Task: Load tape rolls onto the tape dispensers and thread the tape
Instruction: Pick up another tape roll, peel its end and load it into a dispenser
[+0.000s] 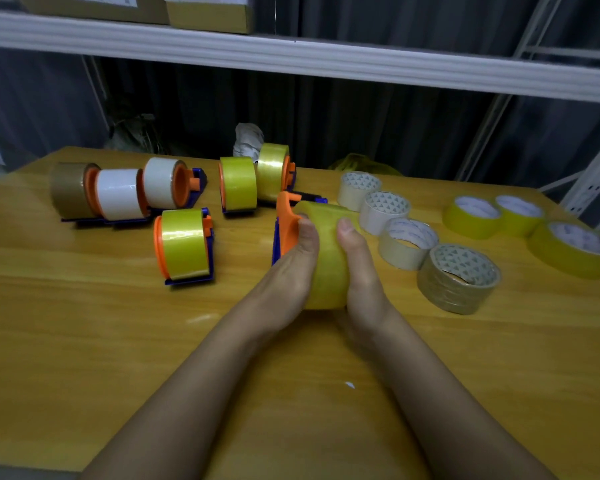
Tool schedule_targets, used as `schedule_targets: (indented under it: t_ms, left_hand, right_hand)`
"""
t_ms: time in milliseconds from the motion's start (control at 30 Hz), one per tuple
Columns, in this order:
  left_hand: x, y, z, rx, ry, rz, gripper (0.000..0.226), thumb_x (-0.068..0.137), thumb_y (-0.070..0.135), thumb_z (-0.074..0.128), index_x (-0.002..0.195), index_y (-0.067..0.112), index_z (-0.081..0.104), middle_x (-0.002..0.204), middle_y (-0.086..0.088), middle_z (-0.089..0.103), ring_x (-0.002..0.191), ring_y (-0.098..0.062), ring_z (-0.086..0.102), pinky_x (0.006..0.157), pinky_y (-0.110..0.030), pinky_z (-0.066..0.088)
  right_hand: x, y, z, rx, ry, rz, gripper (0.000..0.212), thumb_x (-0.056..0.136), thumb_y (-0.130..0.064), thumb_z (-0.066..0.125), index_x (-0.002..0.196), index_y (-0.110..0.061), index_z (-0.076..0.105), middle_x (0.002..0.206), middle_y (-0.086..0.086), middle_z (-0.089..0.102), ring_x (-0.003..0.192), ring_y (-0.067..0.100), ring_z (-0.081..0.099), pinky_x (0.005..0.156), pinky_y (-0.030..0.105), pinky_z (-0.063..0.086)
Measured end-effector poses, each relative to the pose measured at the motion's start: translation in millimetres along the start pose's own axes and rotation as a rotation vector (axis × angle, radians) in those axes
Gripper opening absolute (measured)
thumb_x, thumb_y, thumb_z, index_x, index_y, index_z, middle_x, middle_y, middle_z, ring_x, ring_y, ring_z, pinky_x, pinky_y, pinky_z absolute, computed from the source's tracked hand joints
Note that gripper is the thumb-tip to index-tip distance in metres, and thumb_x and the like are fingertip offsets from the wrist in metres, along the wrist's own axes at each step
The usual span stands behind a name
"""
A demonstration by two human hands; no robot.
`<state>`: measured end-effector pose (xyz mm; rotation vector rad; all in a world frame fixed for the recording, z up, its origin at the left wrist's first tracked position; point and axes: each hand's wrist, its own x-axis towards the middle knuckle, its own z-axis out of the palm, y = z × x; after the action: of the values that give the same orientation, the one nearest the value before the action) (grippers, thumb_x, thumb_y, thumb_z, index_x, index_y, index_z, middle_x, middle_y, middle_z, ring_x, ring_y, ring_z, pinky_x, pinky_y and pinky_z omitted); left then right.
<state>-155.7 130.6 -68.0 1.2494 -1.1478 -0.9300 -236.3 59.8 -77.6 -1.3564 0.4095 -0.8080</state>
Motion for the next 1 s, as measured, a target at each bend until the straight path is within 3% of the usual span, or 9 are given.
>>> schedule_targets:
  t_ms: [67, 200, 300, 433, 533, 667, 800, 867, 1000]
  left_hand:
    - [2.4, -0.4, 0.3, -0.067, -0.016, 0.022, 0.088, 0.046, 0.099, 0.031, 0.115, 0.052, 0.059, 0.124, 0.012, 0.064, 0.118, -0.004, 0.056, 0.103, -0.037, 0.043]
    - [-2.4, 1.3, -1.8, 0.303, 0.042, 0.115, 0.077, 0.051, 0.099, 0.009, 0.098, 0.052, 0.047, 0.101, 0.022, 0.053, 0.090, 0.011, 0.051, 0.087, -0.017, 0.042]
    - [-4.4, 0.1, -4.7, 0.564, 0.048, 0.234, 0.076, 0.074, 0.087, 0.012, 0.095, 0.029, 0.057, 0.087, 0.013, 0.063, 0.080, 0.000, 0.058, 0.073, -0.026, 0.048]
    - [-2.8, -2.2, -2.5, 0.487, 0.037, 0.194, 0.040, 0.086, 0.062, 0.033, 0.100, 0.034, 0.057, 0.099, 0.010, 0.064, 0.096, -0.006, 0.060, 0.088, -0.037, 0.048]
    - [-0.9, -2.8, 0.5, 0.239, 0.114, 0.040, 0.025, 0.092, 0.053, 0.042, 0.096, 0.035, 0.060, 0.098, 0.015, 0.063, 0.096, 0.013, 0.056, 0.094, -0.030, 0.040]
    - [-12.3, 9.0, 9.0, 0.129, 0.013, 0.157, 0.074, 0.084, 0.060, 0.039, 0.145, 0.016, 0.038, 0.146, 0.000, 0.042, 0.135, -0.011, 0.036, 0.117, -0.039, 0.020]
    - [0.1, 6.5, 7.1, 0.357, 0.028, 0.212, 0.031, 0.092, 0.047, 0.048, 0.118, 0.032, 0.053, 0.096, 0.029, 0.057, 0.098, 0.007, 0.053, 0.087, -0.011, 0.040]
    - [-2.6, -0.6, -5.1, 0.566, 0.053, 0.193, 0.023, 0.086, 0.055, 0.051, 0.104, 0.041, 0.052, 0.088, 0.031, 0.060, 0.088, 0.009, 0.058, 0.078, -0.018, 0.049]
    - [-1.4, -4.9, -3.3, 0.584, 0.043, 0.254, 0.037, 0.082, 0.060, 0.045, 0.106, 0.033, 0.056, 0.099, 0.014, 0.065, 0.094, -0.002, 0.062, 0.081, -0.036, 0.052]
  right_hand:
    - [1.0, -0.9, 0.5, -0.007, -0.014, 0.039, 0.102, 0.066, -0.081, 0.061, 0.145, -0.019, 0.042, 0.142, 0.002, 0.052, 0.135, 0.019, 0.044, 0.115, 0.050, 0.029]
    - [-0.4, -6.9, -5.5, 0.121, -0.043, 0.149, 0.045, 0.093, -0.056, 0.045, 0.100, -0.025, 0.076, 0.111, 0.003, 0.072, 0.109, 0.018, 0.065, 0.101, 0.042, 0.045]
    - [-0.7, -11.2, -13.7, 0.190, -0.081, 0.229, 0.051, 0.094, -0.054, 0.041, 0.081, -0.024, 0.079, 0.091, 0.007, 0.074, 0.090, 0.020, 0.071, 0.087, 0.040, 0.053]
    - [0.4, -12.4, -11.3, 0.156, -0.050, 0.189, 0.048, 0.095, -0.052, 0.041, 0.084, -0.025, 0.079, 0.092, 0.004, 0.074, 0.090, 0.017, 0.070, 0.089, 0.038, 0.053]
    - [4.3, -5.0, -3.2, 0.018, 0.052, 0.119, 0.070, 0.077, -0.077, 0.051, 0.124, -0.027, 0.064, 0.129, -0.001, 0.063, 0.122, 0.015, 0.057, 0.108, 0.044, 0.039]
    - [5.4, 5.4, -3.3, -0.126, 0.033, 0.127, 0.108, 0.055, -0.096, 0.049, 0.142, -0.032, 0.043, 0.141, -0.008, 0.051, 0.131, 0.010, 0.046, 0.112, 0.044, 0.034]
    - [3.2, -8.3, -5.6, -0.012, 0.028, 0.244, 0.067, 0.080, -0.078, 0.048, 0.120, -0.028, 0.067, 0.126, 0.001, 0.064, 0.118, 0.016, 0.060, 0.107, 0.048, 0.042]
    - [0.6, -14.4, -12.2, 0.084, -0.042, 0.308, 0.054, 0.092, -0.063, 0.041, 0.092, -0.024, 0.078, 0.101, 0.006, 0.074, 0.097, 0.020, 0.070, 0.094, 0.044, 0.052]
    - [0.3, -16.7, -21.2, 0.165, -0.065, 0.346, 0.062, 0.091, -0.067, 0.036, 0.101, -0.019, 0.074, 0.100, 0.011, 0.074, 0.098, 0.025, 0.070, 0.094, 0.047, 0.051]
